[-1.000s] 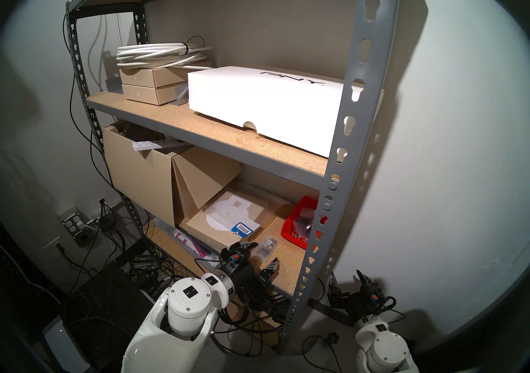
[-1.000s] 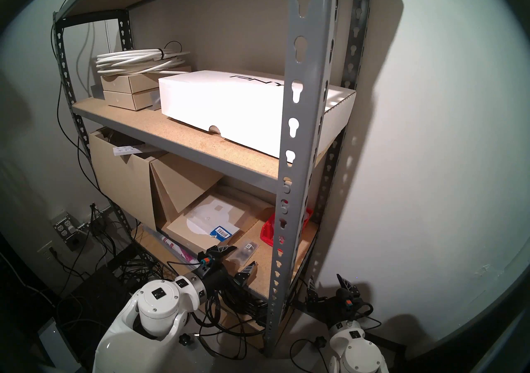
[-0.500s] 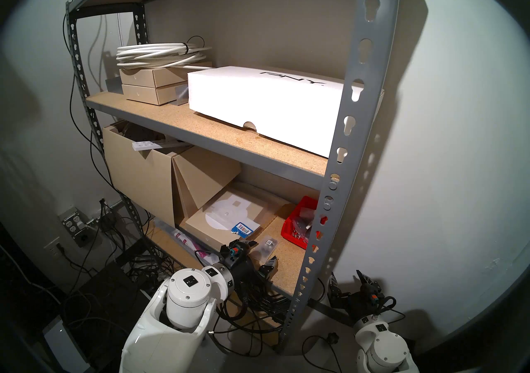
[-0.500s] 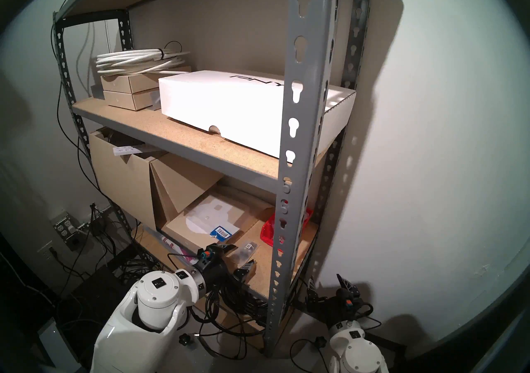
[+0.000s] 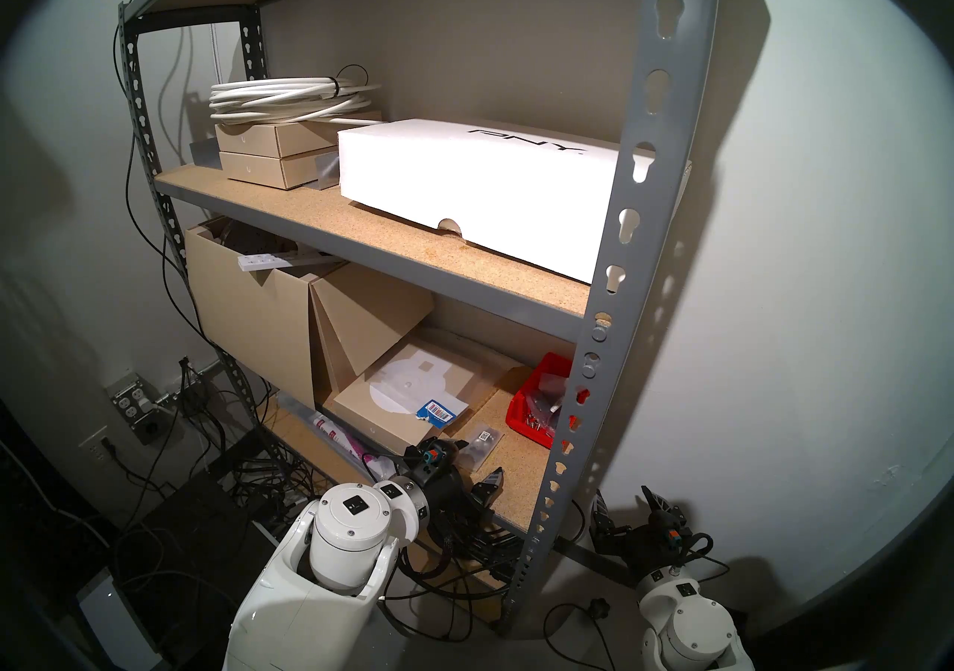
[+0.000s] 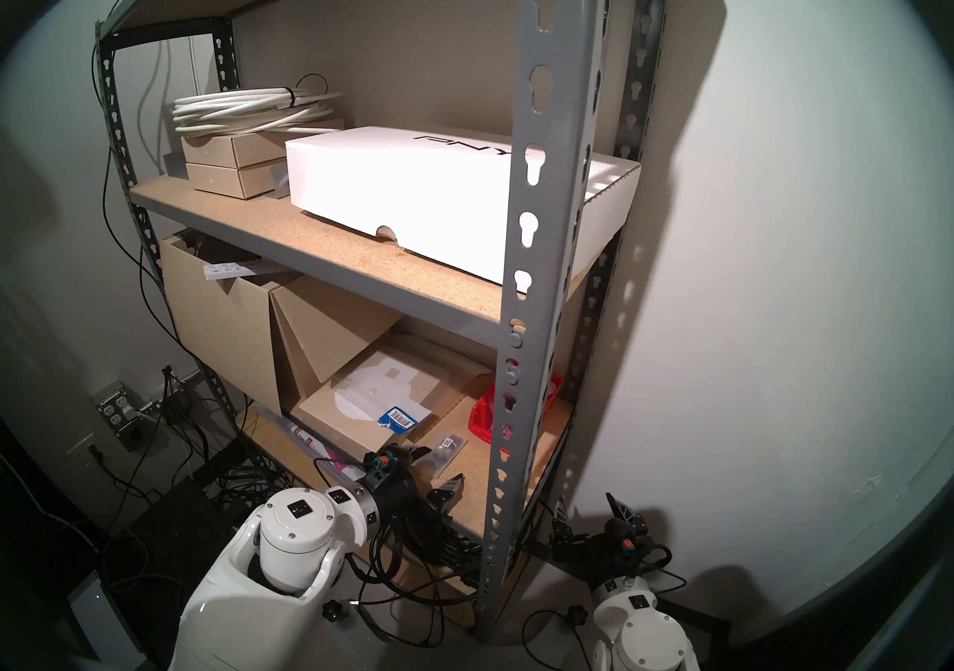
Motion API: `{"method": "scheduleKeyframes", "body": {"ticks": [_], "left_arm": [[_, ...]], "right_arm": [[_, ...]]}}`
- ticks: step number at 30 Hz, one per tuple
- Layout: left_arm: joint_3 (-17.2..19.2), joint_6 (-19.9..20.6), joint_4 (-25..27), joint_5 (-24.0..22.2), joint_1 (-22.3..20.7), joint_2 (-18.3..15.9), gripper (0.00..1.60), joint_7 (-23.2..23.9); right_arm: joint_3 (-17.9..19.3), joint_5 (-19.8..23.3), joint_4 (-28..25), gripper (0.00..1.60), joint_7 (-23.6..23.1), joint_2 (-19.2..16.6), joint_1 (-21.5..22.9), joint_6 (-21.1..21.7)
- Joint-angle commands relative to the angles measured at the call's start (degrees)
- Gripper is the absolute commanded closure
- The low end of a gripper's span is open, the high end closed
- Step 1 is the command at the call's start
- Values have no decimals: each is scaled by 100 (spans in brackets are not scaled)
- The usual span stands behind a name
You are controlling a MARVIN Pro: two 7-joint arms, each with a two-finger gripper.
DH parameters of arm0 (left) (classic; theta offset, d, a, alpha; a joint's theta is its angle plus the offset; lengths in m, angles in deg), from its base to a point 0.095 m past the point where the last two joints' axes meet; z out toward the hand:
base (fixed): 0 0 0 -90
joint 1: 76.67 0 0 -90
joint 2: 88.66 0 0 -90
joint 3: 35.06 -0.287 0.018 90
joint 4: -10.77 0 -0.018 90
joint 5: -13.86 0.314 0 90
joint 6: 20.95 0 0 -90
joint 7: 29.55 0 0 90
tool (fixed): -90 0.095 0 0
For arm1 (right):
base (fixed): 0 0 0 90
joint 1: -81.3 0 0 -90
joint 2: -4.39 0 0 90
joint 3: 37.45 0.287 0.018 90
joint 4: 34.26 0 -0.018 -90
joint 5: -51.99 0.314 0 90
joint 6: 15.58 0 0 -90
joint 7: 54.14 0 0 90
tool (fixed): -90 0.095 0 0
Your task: Organize the rack shelf by putting things into a case
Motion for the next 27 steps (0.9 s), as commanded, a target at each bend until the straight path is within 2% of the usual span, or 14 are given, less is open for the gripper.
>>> {"method": "scheduleKeyframes", "body": {"ticks": [1,2,9,12,13,16,17,18,27], "left_arm": [[35,-11,2,-17,-57,26,61,-19],[37,-16,-4,-18,-54,27,70,-21],[43,3,-34,-16,-11,17,85,-21],[59,-34,-8,-18,32,16,97,-49],[66,-30,12,-23,41,7,109,-41],[103,-107,74,-79,73,-23,125,6],[114,-109,93,-92,85,-18,149,2],[120,-144,118,-113,99,-27,160,18],[155,-219,668,-241,349,-49,160,110]], "right_arm": [[1,2,-110,0,2,2,3,-7],[1,2,-110,0,2,2,3,-7],[1,2,-110,0,2,2,3,-7],[1,2,-110,0,2,2,3,-7],[1,2,-110,0,2,2,3,-7],[1,2,-110,0,2,2,3,-7],[1,2,-110,0,2,2,3,-7],[1,2,-110,0,2,2,3,-7],[1,2,-103,0,1,2,6,-13]]}}
